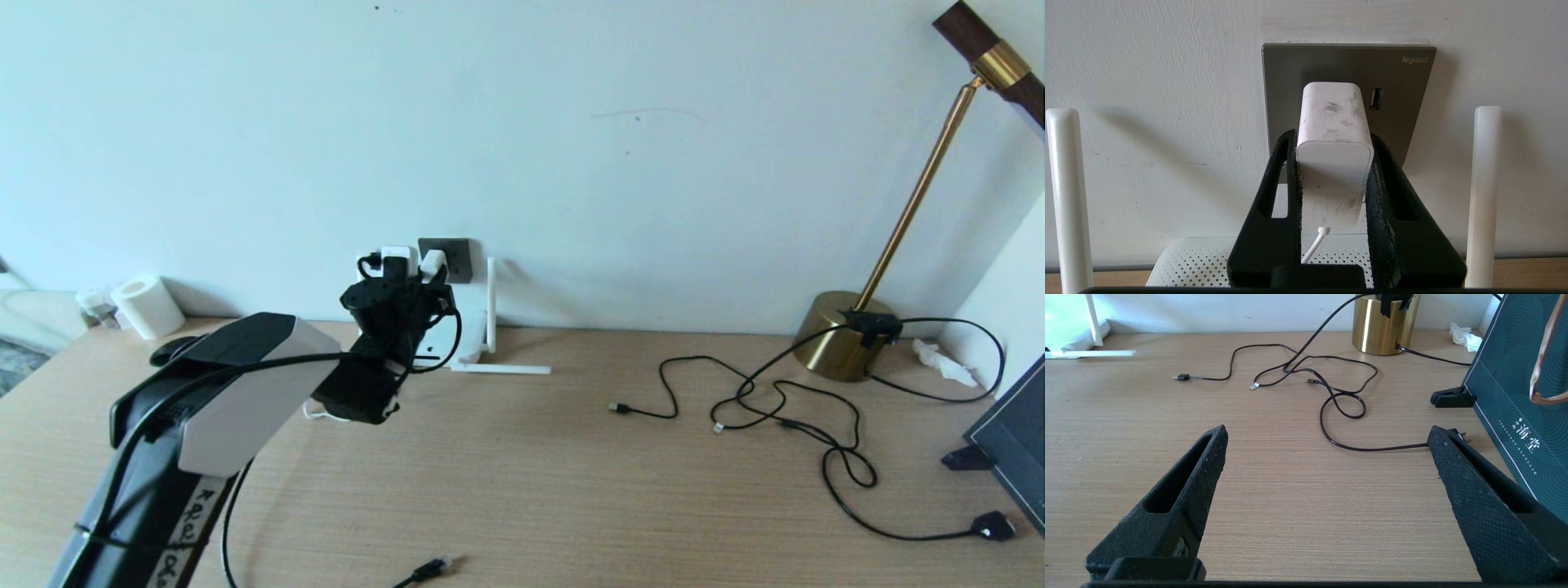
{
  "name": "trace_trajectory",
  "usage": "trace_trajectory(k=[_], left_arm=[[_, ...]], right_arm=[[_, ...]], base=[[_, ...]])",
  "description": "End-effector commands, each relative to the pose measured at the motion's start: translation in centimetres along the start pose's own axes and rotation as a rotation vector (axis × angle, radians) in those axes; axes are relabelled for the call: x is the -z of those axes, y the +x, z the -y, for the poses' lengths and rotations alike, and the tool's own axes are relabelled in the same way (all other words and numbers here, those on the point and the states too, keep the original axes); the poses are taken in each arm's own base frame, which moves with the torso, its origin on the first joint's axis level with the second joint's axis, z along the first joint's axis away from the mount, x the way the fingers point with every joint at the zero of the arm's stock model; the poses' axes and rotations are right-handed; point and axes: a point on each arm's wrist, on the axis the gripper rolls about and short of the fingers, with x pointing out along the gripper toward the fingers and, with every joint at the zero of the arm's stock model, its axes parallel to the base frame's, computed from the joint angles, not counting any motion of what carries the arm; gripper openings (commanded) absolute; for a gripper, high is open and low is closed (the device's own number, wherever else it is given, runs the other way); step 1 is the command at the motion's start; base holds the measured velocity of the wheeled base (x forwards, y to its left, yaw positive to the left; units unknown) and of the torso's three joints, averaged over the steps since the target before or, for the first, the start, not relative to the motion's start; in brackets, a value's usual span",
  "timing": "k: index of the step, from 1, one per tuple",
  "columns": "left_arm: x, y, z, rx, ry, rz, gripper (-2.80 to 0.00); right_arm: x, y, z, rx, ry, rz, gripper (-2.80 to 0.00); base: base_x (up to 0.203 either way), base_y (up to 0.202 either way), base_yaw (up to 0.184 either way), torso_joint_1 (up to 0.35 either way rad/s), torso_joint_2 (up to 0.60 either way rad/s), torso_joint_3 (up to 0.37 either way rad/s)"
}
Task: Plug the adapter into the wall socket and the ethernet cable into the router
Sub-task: Plug plug into socket
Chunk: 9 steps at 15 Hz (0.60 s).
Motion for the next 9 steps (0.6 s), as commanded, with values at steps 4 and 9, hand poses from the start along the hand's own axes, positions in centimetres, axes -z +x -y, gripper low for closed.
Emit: trace_trajectory(k=[4, 9], left_arm=[[0.74, 0.19, 0.03, -0.003, 0.001, 0.003, -2.8], [0.75, 0.78, 0.11, -0.003, 0.001, 0.006, -2.8]], right_arm=[[-0.01, 0.0, 0.0, 0.0, 0.0, 0.001, 0.0], [-0.01, 0.0, 0.0, 0.0, 0.0, 0.001, 0.0]], base=[[0.0, 0.0, 0.0, 0.0, 0.0, 0.0], [0.0, 0.0, 0.0, 0.0, 0.0, 0.0]])
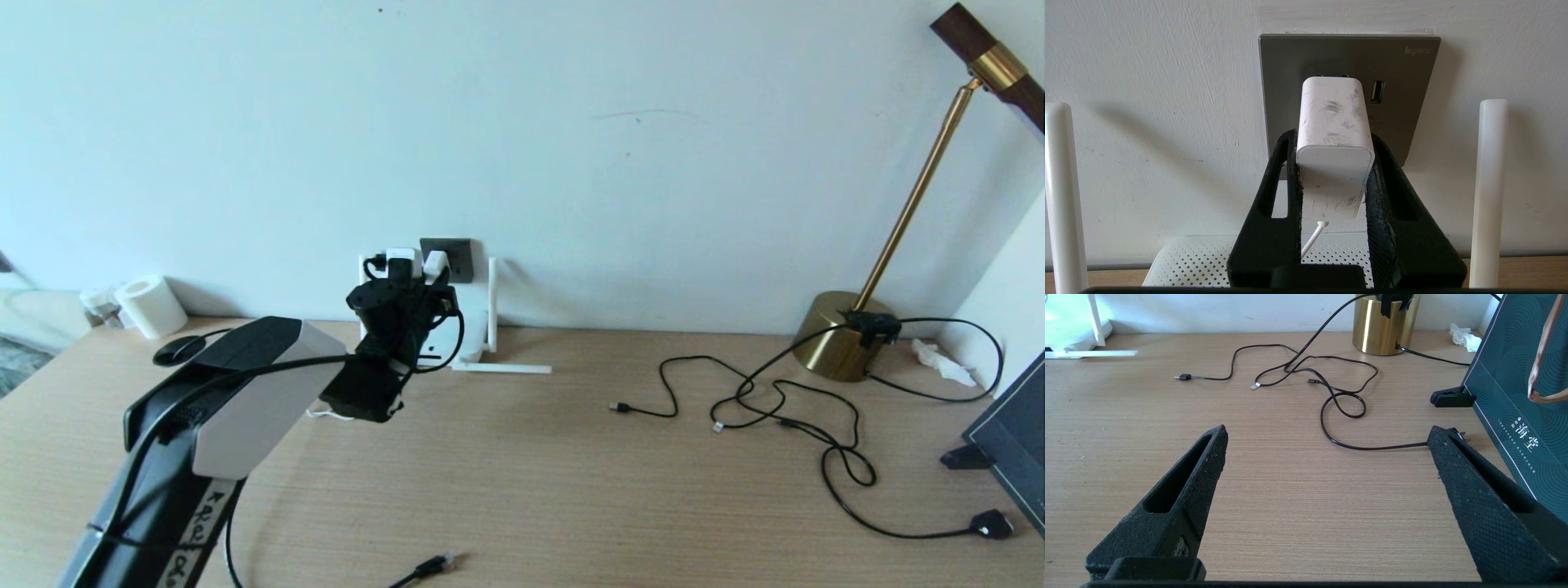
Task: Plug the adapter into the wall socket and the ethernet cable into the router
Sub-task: Plug plug into socket
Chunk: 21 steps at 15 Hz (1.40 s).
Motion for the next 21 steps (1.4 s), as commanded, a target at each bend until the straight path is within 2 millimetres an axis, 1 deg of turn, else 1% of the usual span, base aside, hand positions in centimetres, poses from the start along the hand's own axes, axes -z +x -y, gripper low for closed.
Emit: trace_trajectory(k=[1, 4, 10, 21], left_arm=[[0.24, 0.18, 0.03, -0.001, -0.001, 0.007, -2.8], [0.5, 0.37, 0.07, -0.002, -0.001, 0.006, -2.8], [0.24, 0.82, 0.11, -0.003, -0.002, 0.013, -2.8], [0.12, 0.96, 0.15, -0.002, -0.002, 0.012, -2.8]], right_arm=[[0.0, 0.0, 0.0, 0.0, 0.0, 0.0, 0.0], [0.0, 0.0, 0.0, 0.0, 0.0, 0.0, 0.0], [0.0, 0.0, 0.0, 0.0, 0.0, 0.0, 0.0], [0.0, 0.0, 0.0, 0.0, 0.0, 0.0, 0.0]], base=[[0.0, 0.0, 0.0, 0.0, 0.0, 0.0], [0.0, 0.0, 0.0, 0.0, 0.0, 0.0], [0.0, 0.0, 0.0, 0.0, 0.0, 0.0], [0.0, 0.0, 0.0, 0.0, 0.0, 0.0]])
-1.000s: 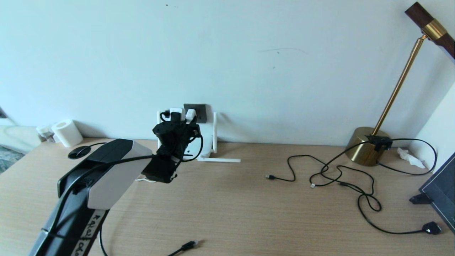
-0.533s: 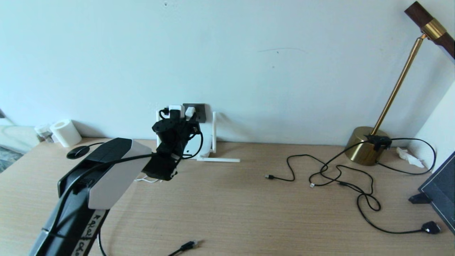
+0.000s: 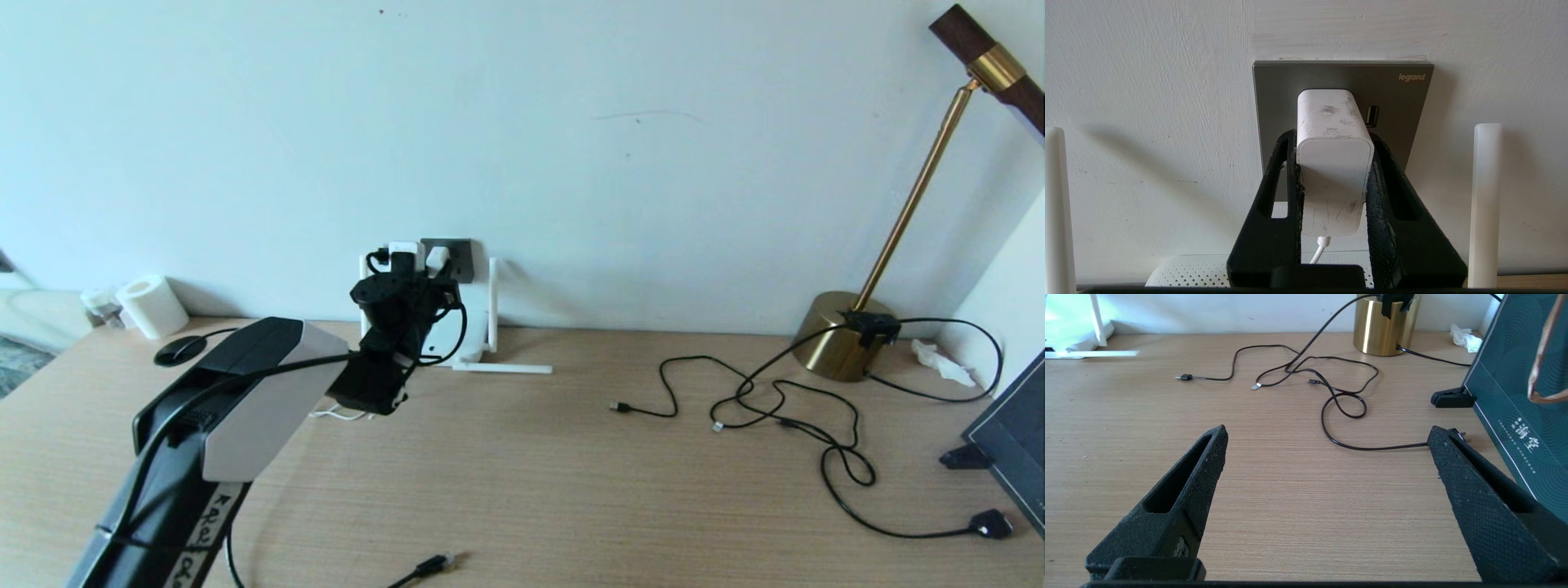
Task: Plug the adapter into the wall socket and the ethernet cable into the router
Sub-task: Plug plug into socket
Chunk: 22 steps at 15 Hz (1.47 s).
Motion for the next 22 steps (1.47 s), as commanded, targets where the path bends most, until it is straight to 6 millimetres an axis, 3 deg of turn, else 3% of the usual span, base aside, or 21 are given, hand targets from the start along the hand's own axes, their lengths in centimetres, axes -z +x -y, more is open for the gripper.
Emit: trace_trajectory(k=[1, 22], left_arm=[[-0.02, 0.06, -0.05, -0.002, 0.0, 0.007, -2.8], [0.52, 0.02, -0.01, -0.03, 0.002, -0.013, -2.8]], right_arm=[[0.0, 0.0, 0.0, 0.0, 0.0, 0.0, 0.0], [0.0, 0.0, 0.0, 0.0, 0.0, 0.0, 0.0]], base=[[0.0, 0.0, 0.0, 0.0, 0.0, 0.0], [0.0, 0.0, 0.0, 0.0, 0.0, 0.0]])
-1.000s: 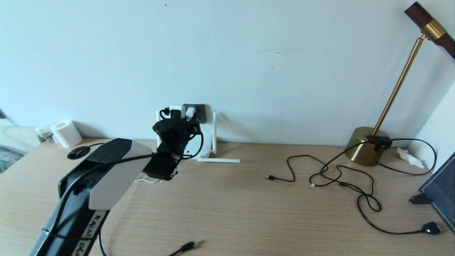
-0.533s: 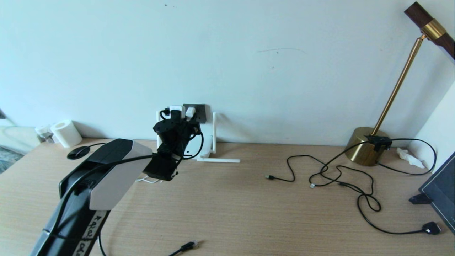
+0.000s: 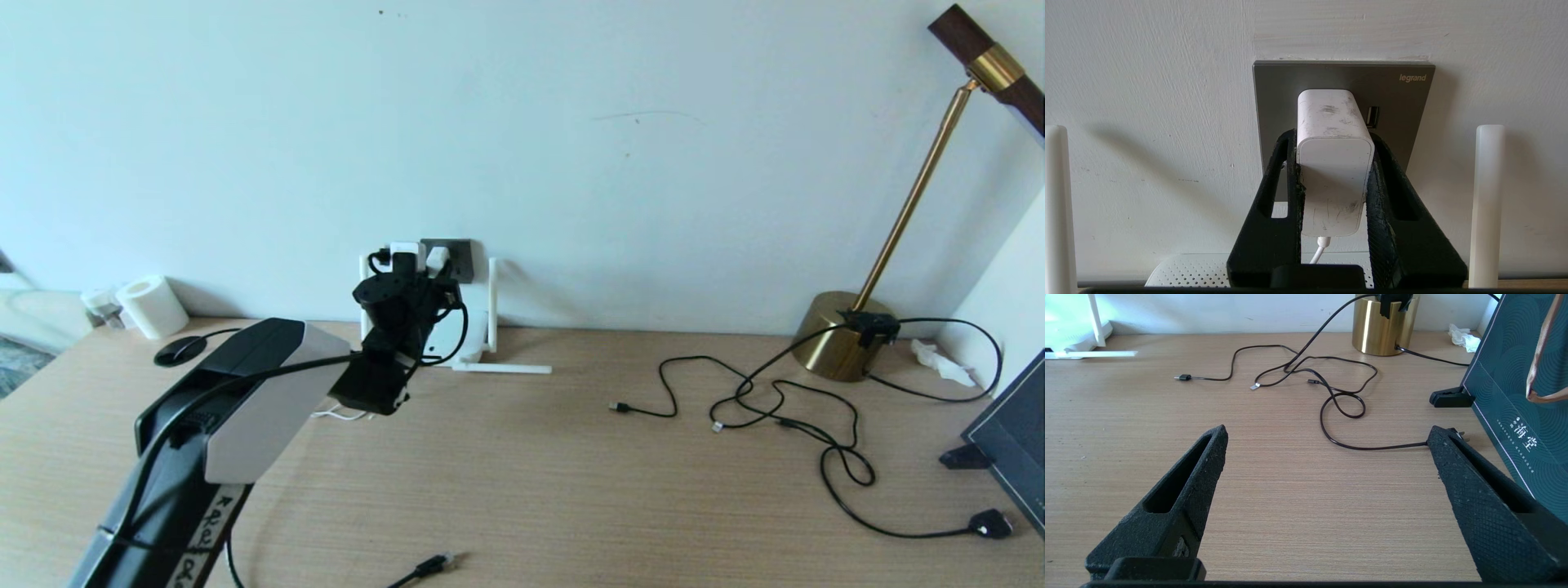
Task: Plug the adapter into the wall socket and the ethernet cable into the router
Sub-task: Plug plug into socket, then pick up cable
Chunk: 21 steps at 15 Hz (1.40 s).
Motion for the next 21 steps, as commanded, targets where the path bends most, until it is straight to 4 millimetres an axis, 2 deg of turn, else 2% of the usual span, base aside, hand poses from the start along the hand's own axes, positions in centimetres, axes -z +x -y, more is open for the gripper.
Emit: trace_trajectory(k=[1, 8, 11, 13, 14, 17, 19, 21], left_arm=[[-0.1, 0.0, 0.0, -0.002, -0.006, 0.012, 0.0], [-1.2, 0.2, 0.0, -0.006, -0.013, 0.043, 0.0], [-2.2, -0.5, 0.5, 0.006, -0.015, 0.035, 0.0], [-4.2, -1.9, 0.5, 0.022, -0.015, 0.015, 0.0], [-5.8, -2.7, 0.5, 0.031, -0.017, 0.014, 0.0], [-11.9, -6.4, 0.0, 0.063, -0.023, 0.026, 0.0], [-15.2, -10.9, -1.0, 0.108, -0.011, -0.01, 0.0], [-17.0, -16.5, -2.3, 0.166, 0.032, -0.079, 0.0]], right_arm=[[0.0, 0.0, 0.0, 0.0, 0.0, 0.0, 0.0], [0.0, 0.0, 0.0, 0.0, 0.0, 0.0, 0.0], [0.0, 0.0, 0.0, 0.0, 0.0, 0.0, 0.0], [0.0, 0.0, 0.0, 0.0, 0.0, 0.0, 0.0], [0.0, 0.0, 0.0, 0.0, 0.0, 0.0, 0.0], [0.0, 0.0, 0.0, 0.0, 0.0, 0.0, 0.0], [0.0, 0.0, 0.0, 0.0, 0.0, 0.0, 0.0], [0.0, 0.0, 0.0, 0.0, 0.0, 0.0, 0.0]], base=[[0.0, 0.0, 0.0, 0.0, 0.0, 0.0], [0.0, 0.0, 0.0, 0.0, 0.0, 0.0], [0.0, 0.0, 0.0, 0.0, 0.0, 0.0], [0.0, 0.0, 0.0, 0.0, 0.0, 0.0], [0.0, 0.0, 0.0, 0.0, 0.0, 0.0], [0.0, 0.0, 0.0, 0.0, 0.0, 0.0], [0.0, 0.0, 0.0, 0.0, 0.0, 0.0], [0.0, 0.0, 0.0, 0.0, 0.0, 0.0]])
